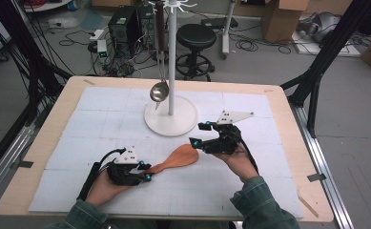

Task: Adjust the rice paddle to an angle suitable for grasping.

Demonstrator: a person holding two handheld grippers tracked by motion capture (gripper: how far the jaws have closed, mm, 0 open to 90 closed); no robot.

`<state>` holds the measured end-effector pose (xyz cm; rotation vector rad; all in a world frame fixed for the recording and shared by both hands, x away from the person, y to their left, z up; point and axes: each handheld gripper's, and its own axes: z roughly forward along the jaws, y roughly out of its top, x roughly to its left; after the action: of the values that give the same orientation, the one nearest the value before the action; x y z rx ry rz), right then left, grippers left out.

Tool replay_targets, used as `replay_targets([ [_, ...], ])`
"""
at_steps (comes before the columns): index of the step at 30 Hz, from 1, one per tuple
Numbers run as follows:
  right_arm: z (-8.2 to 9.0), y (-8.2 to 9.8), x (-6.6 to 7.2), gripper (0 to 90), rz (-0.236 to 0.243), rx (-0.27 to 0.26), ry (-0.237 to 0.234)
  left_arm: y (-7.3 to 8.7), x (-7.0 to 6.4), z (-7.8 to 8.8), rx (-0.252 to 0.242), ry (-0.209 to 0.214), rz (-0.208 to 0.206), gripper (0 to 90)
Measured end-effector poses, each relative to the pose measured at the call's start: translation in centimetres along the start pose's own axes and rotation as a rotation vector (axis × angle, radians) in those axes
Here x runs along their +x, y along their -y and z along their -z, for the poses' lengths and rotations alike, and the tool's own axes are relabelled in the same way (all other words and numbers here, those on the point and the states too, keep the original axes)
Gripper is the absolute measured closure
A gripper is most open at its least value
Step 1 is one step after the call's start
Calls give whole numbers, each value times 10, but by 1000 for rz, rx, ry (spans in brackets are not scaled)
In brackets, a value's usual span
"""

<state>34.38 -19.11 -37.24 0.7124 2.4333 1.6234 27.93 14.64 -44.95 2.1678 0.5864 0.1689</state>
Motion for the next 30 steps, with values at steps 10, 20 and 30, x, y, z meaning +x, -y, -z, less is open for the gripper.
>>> replay_targets([
  [10,-17,6,7,280,29,59,-40,-3,1,2,-8,9,0,651],
  [20,-32,17,13,280,40,121,-87,-9,1,2,-10,30,-18,652],
  [30,-47,23,20,280,56,174,-131,-17,1,4,-12,50,-37,652],
])
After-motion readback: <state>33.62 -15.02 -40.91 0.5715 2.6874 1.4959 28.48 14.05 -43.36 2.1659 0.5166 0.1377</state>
